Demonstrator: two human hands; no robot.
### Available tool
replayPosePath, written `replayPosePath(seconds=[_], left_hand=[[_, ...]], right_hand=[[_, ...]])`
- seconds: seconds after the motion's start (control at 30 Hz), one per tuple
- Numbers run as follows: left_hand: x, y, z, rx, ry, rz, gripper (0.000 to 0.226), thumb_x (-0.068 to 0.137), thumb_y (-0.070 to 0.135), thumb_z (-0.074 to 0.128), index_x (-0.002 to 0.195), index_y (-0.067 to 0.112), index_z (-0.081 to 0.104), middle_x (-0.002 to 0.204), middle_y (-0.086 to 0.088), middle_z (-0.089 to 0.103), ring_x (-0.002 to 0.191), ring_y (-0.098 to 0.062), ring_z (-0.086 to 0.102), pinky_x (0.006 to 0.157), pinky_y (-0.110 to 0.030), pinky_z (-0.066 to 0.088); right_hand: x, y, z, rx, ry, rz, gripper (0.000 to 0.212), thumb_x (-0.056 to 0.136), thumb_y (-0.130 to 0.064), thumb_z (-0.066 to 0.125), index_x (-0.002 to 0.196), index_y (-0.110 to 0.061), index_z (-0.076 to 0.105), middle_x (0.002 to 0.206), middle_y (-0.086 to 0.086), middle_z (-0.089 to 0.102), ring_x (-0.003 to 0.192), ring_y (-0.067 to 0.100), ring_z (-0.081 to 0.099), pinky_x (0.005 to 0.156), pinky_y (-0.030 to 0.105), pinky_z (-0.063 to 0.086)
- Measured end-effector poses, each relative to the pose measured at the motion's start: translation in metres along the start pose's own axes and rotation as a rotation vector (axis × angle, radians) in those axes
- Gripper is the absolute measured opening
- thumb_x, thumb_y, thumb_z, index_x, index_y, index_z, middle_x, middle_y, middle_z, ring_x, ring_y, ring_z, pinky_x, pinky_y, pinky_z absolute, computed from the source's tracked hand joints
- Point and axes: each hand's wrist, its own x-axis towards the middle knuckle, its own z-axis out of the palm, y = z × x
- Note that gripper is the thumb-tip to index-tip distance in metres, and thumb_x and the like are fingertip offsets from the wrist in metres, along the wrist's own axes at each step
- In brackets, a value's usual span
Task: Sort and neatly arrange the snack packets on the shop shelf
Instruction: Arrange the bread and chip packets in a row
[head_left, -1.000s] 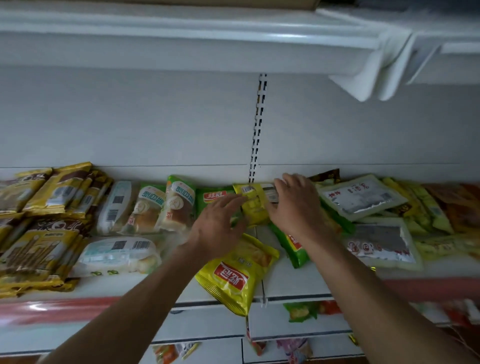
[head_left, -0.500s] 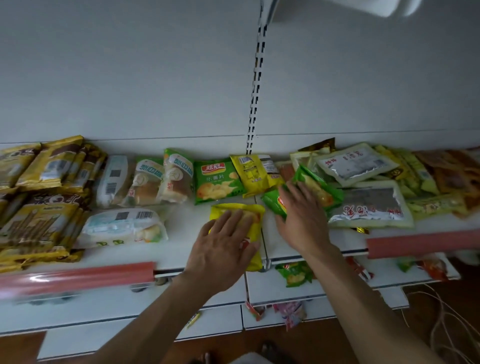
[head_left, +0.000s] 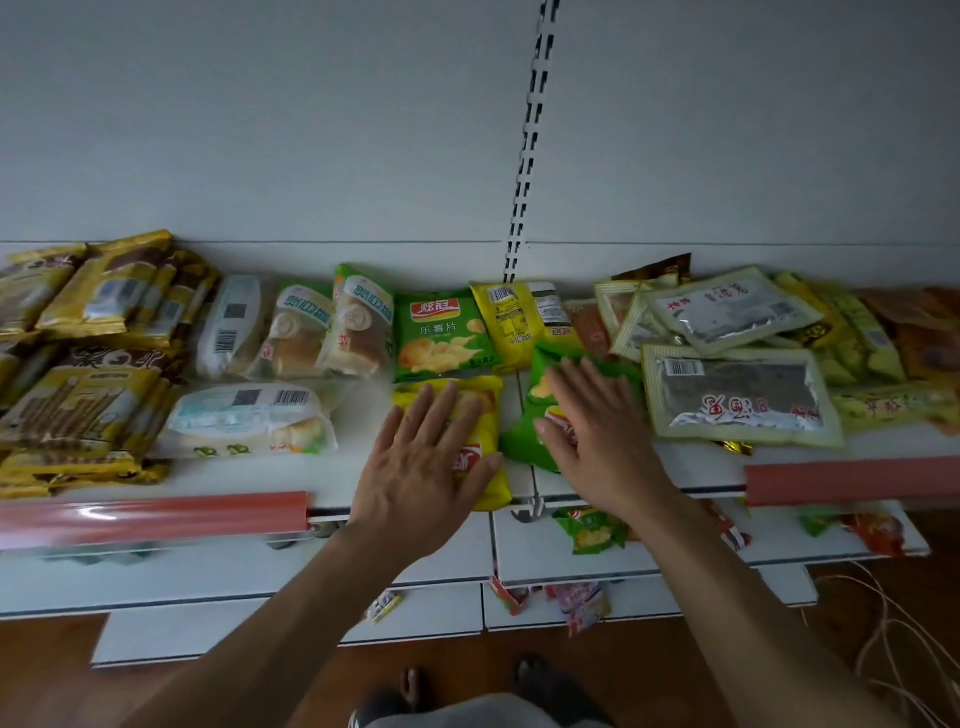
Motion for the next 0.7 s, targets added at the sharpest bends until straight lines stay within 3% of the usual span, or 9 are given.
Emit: replayPosePath(seconds=[0.13,0.3,0.43,0.53,0.7], left_hand=[[0.002,0.004,-0.003,0.022,-0.008,-0.012,0.077,0.089,0.068,0.004,0.154,0.031,0.022,0.162,0.003,0.014,0.151,-0.021,0.005,0.122,-0.042,0.007],[0.007,0.005,-0.007,0.052,-0.064,-0.043,0.083,0.082,0.069,-0.008,0.155,0.034,0.012,0.164,0.005,0.004,0.151,-0.022,-0.007,0.122,-0.043,0.001],[0.012,0.008,-0.011,0.126,-0.101,-0.059,0.086,0.081,0.07,-0.017,0.155,0.033,0.004,0.164,0.003,-0.003,0.15,-0.024,-0.012,0.121,-0.044,-0.001],[0.015,0.007,-0.016,0.138,-0.105,-0.053,0.081,0.086,0.071,-0.009,0.155,0.033,0.006,0.164,0.002,-0.003,0.15,-0.025,-0.012,0.121,-0.044,-0.001],[0.03,0.012,-0.022,-0.044,0.085,-0.077,0.072,0.094,0.061,0.006,0.155,0.025,0.02,0.163,-0.001,0.013,0.151,-0.021,0.001,0.123,-0.041,0.003]], right_hand=[[-0.007,0.006,0.003,0.043,-0.084,-0.182,0.06,0.101,-0.043,0.033,0.154,-0.026,0.012,0.163,-0.006,0.005,0.15,0.01,-0.009,0.121,0.037,-0.012],[0.005,0.008,-0.003,0.13,-0.125,-0.255,0.055,0.098,-0.035,0.033,0.153,-0.028,0.026,0.16,-0.014,0.012,0.148,0.001,-0.008,0.115,0.025,-0.02],[0.01,0.009,0.0,0.089,-0.152,-0.303,0.049,0.104,-0.029,0.036,0.153,-0.026,0.027,0.162,-0.01,0.01,0.149,0.005,-0.011,0.119,0.033,-0.017],[0.013,0.011,-0.001,0.091,-0.179,-0.339,0.051,0.104,-0.032,0.035,0.154,-0.026,0.025,0.163,-0.011,0.007,0.148,0.005,-0.013,0.121,0.04,-0.011],[0.042,0.005,-0.01,0.161,0.049,-0.231,0.058,0.101,-0.054,0.023,0.151,-0.026,0.032,0.162,-0.004,0.017,0.151,0.012,0.0,0.122,0.046,0.0]])
